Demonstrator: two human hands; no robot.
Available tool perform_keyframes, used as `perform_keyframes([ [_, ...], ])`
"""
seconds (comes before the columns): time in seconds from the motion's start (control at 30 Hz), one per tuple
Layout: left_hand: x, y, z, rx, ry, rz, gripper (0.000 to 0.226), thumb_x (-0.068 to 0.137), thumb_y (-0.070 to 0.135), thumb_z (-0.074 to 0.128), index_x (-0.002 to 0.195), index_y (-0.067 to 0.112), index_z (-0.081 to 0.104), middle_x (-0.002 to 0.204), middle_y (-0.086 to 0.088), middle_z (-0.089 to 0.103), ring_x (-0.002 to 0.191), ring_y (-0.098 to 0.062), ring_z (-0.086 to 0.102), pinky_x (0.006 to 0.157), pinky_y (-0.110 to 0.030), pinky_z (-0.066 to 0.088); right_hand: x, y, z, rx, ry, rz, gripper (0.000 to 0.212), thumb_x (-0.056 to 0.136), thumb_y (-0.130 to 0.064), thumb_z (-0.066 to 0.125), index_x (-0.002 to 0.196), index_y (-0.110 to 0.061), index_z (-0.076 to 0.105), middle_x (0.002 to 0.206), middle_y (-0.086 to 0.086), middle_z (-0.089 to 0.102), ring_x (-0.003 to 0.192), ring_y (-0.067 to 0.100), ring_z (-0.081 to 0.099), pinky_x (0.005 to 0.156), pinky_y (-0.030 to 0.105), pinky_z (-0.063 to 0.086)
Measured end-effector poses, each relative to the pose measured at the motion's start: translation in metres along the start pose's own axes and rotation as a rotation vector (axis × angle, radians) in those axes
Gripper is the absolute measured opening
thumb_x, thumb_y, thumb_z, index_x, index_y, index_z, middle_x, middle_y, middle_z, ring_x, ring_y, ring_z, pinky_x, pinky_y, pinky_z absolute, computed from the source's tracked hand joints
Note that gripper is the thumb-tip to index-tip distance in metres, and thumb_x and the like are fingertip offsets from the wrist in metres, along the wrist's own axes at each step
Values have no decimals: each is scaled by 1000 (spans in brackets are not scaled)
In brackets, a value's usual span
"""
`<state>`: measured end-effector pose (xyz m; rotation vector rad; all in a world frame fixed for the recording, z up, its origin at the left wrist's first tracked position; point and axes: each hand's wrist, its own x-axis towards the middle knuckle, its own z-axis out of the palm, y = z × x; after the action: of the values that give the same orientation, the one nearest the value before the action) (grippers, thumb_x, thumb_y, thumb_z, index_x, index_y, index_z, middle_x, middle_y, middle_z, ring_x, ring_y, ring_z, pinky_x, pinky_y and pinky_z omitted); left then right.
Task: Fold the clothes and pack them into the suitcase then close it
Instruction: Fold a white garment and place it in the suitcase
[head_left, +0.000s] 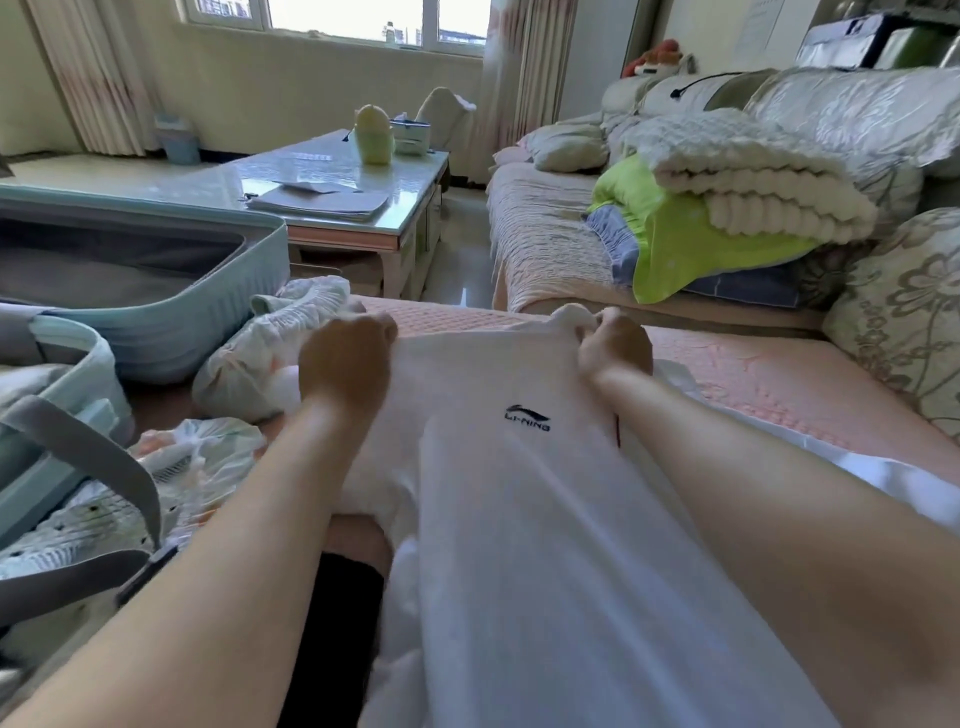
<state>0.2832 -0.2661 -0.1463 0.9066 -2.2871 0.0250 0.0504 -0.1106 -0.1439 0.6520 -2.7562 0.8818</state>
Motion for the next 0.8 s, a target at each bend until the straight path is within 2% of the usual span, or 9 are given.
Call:
perform_keyframes([
  [0.07, 5, -8, 9, 96, -25, -67, 24, 97, 10, 50, 95, 12, 75, 102, -14, 65, 91, -36, 63, 74, -41, 49, 1, -5, 11, 45, -83, -42, 26, 99, -27, 53, 118, -13, 62, 122, 16, 65, 114, 33, 60, 91, 34, 45],
  [0.2, -8, -3, 28, 281, -464, -252, 35, 96, 12, 44, 125, 13, 63, 134, -15, 52, 127, -33, 44, 106, -42, 35, -17, 1, 28, 33, -344, -194, 43, 95, -17, 57, 138, -15, 53, 142, 13, 50, 127, 30, 51, 103, 30, 39],
  [0.33, -3, 30, 14, 220, -392, -164, 48, 89, 3, 47, 134, 17, 55, 140, -16, 45, 134, -36, 35, 110, -47, 32, -26, 29, -1, 185, -169, -338, 41, 89, 1, 52, 126, -12, 64, 127, 11, 61, 110, 26, 61, 93, 24, 40],
  [0.47, -7, 98, 0, -118, -373, 6, 47, 94, 4, 45, 135, 26, 54, 138, -5, 52, 124, -30, 49, 99, -39, 40, -32, 84, -48, 252, 27, -341, 39, 84, 10, 47, 109, -11, 70, 111, 10, 64, 92, 24, 64, 80, 20, 40],
  [0.57, -22, 162, 6, -254, -447, 200, 37, 100, 16, 49, 134, 26, 57, 139, -3, 53, 125, -29, 49, 101, -36, 41, -40, 130, -85, 290, 127, -292, 39, 83, 5, 45, 109, -10, 69, 113, 8, 61, 92, 20, 62, 82, 26, 45],
  [0.63, -30, 205, 15, -295, -471, 345, 36, 100, 22, 51, 135, 26, 56, 139, -4, 55, 126, -27, 48, 104, -35, 39, -44, 161, -108, 306, 180, -235, 41, 83, 4, 44, 113, -11, 67, 119, 9, 60, 102, 25, 61, 88, 30, 46],
  [0.67, -33, 224, 19, -329, -487, 399, 37, 100, 24, 50, 137, 27, 55, 140, -4, 54, 127, -26, 47, 105, -36, 38, -44, 176, -118, 232, 176, -206, 41, 85, 3, 46, 117, -13, 65, 124, 9, 60, 109, 28, 59, 91, 33, 45],
  [0.73, -40, 256, 30, -331, -573, 477, 43, 101, 30, 48, 144, 33, 46, 151, 0, 43, 137, -24, 39, 109, -40, 37, -43, 206, -136, -147, 65, -119, 40, 91, -15, 51, 130, -19, 58, 135, 5, 57, 121, 29, 52, 99, 39, 39],
  [0.8, -47, 277, 45, -76, -652, 548, 52, 102, 39, 44, 152, 38, 31, 162, 4, 23, 147, -22, 24, 112, -46, 31, -43, 229, -150, -450, -141, 45, 47, 93, -40, 47, 137, -24, 51, 139, 4, 53, 127, 28, 45, 105, 43, 32],
])
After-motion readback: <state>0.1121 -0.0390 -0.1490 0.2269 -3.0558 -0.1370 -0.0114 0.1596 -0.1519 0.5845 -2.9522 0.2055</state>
